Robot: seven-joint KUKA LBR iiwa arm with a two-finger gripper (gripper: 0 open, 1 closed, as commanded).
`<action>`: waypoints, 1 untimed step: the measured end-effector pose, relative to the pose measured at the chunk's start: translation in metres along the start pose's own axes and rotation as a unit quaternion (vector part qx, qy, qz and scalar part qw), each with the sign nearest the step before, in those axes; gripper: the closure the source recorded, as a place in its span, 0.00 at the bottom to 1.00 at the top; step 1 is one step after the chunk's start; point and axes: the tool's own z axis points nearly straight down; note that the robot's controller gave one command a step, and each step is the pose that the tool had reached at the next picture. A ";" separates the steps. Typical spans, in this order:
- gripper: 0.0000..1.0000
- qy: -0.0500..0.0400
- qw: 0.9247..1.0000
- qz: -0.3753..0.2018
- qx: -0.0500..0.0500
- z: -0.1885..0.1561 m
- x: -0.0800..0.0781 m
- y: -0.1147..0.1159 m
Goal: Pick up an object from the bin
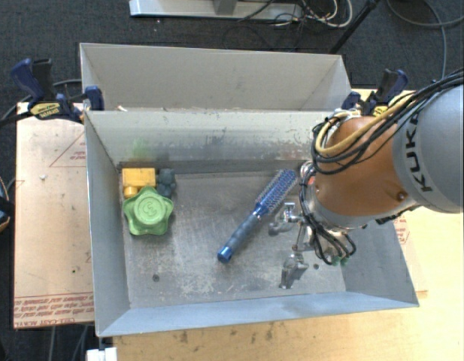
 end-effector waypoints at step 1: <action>0.00 -0.002 0.998 -0.055 -0.001 0.018 -0.041 0.068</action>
Offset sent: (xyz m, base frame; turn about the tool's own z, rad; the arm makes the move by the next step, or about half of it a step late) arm 0.0401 0.0640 -0.0176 -0.1038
